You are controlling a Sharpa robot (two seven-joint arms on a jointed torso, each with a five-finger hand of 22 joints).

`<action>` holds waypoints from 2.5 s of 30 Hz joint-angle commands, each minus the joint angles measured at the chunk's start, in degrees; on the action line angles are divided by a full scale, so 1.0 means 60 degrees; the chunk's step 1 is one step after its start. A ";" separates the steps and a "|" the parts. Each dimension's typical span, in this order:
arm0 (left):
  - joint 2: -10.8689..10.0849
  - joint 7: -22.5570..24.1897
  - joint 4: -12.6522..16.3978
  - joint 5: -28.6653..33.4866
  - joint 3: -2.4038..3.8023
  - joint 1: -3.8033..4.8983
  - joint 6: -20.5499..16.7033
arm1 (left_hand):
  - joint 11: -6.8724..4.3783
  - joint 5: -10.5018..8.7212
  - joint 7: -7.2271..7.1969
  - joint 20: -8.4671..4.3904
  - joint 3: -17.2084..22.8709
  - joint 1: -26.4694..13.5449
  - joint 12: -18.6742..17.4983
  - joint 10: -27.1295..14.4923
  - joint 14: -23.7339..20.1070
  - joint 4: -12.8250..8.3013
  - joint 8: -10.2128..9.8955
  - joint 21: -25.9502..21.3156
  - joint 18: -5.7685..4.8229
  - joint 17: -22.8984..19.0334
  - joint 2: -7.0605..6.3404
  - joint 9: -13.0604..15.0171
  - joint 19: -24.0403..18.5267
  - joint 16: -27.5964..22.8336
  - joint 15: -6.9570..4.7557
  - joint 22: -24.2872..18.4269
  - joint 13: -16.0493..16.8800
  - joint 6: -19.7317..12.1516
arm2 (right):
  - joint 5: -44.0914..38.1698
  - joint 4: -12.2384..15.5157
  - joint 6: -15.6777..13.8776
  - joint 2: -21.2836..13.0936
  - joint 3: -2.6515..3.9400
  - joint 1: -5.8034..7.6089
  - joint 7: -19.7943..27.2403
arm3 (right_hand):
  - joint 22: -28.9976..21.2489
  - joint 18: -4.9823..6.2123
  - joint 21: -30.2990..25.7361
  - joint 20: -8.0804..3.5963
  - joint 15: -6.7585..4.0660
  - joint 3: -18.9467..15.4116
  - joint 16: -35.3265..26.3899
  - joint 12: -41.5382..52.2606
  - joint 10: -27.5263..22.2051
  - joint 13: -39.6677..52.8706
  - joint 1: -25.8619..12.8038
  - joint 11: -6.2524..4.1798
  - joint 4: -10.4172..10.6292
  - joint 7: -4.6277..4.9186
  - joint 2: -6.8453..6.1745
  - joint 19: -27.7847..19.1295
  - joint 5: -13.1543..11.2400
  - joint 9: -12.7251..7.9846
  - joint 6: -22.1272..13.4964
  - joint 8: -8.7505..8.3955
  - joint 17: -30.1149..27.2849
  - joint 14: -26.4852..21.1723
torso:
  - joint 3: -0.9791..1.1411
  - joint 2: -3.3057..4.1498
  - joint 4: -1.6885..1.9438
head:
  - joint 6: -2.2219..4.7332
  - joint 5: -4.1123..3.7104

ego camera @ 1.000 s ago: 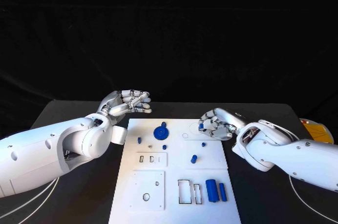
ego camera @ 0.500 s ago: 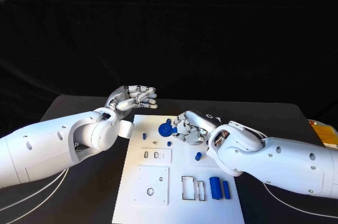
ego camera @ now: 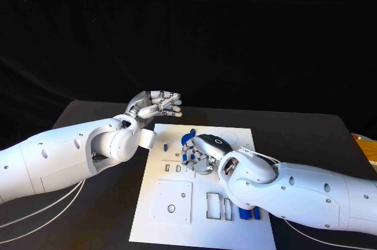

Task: Assemble the parts on the task board

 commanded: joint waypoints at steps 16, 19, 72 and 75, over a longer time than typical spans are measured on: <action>0.0019 0.0052 -0.0001 0.0050 0.0005 0.0006 0.0118 | 0.0060 -0.0027 0.0076 -0.0025 0.0055 -0.0013 -0.0048 0.0005 -0.0060 -0.0008 -0.0057 0.0037 0.0030 0.0026 0.0003 -0.0011 -0.0038 0.0029 0.0046 -0.0010 -0.0017 0.0000 | -0.0697 -0.0022 0.0452 0.0145 -0.0039 -0.0257 -0.0571 | 0.1194 -0.0163 -0.0052 -0.0092 -0.0051 0.0005 -0.0002 -0.0062 -0.0032 0.0829 -0.0179 -0.0065 0.0057 -0.0317 -0.0072 0.0302 -0.0012 0.0402 0.0312 0.0285 0.1797 0.0850 | 0.0010 0.0005 -0.0003 | -0.0076 0.0152; 0.0014 0.0050 -0.0003 0.0050 0.0005 0.0006 0.0121 | 0.0060 -0.0027 0.0076 -0.0025 0.0055 -0.0013 -0.0048 0.0005 -0.0060 -0.0008 -0.0057 0.0037 0.0030 0.0026 0.0003 -0.0011 -0.0038 0.0029 0.0046 -0.0010 -0.0017 0.0000 | -0.0718 -0.0030 0.0489 0.0171 -0.0044 -0.0290 -0.0577 | 0.1194 -0.0163 -0.0053 -0.0093 -0.0053 -0.0001 0.0001 -0.0068 -0.0037 0.0822 -0.0190 -0.0066 0.0059 -0.0319 -0.0088 0.0302 -0.0023 0.0404 0.0312 0.0288 0.1809 0.0852 | 0.0009 0.0005 -0.0008 | -0.0081 0.0164; -0.0029 0.0027 -0.0021 0.0050 0.0004 0.0006 0.0149 | 0.0060 -0.0027 0.0076 -0.0025 0.0055 -0.0013 -0.0048 0.0005 -0.0060 -0.0008 -0.0057 0.0037 0.0030 0.0026 0.0003 -0.0011 -0.0038 0.0029 0.0046 -0.0010 -0.0017 0.0000 | -0.0872 -0.0155 0.0787 0.0268 -0.0073 -0.0419 -0.0682 | 0.1111 -0.0143 -0.0142 -0.0067 0.0001 -0.0118 -0.0011 -0.0232 -0.0174 0.0676 -0.0397 0.0016 0.0106 -0.0210 -0.0465 0.0260 -0.0126 0.0368 0.0047 0.0171 0.1782 0.0846 | 0.0002 -0.0005 -0.0012 | -0.0156 0.0213; -0.0030 0.0025 -0.0023 0.0051 0.0004 0.0006 0.0151 | 0.0063 -0.0027 0.0077 -0.0022 0.0063 -0.0015 -0.0076 0.0017 -0.0062 -0.0010 -0.0069 0.0044 0.0032 0.0053 0.0001 -0.0009 -0.0038 0.0030 0.0048 -0.0012 -0.0022 0.0003 | -0.0888 -0.0152 0.0766 0.0266 -0.0073 -0.0420 -0.0696 | 0.1113 -0.0143 -0.0142 -0.0061 0.0008 -0.0127 -0.0012 -0.0241 -0.0182 0.0668 -0.0412 0.0024 0.0113 -0.0201 -0.0482 0.0261 -0.0127 0.0365 0.0034 0.0165 0.1782 0.0846 | 0.0003 -0.0003 -0.0010 | -0.0160 0.0208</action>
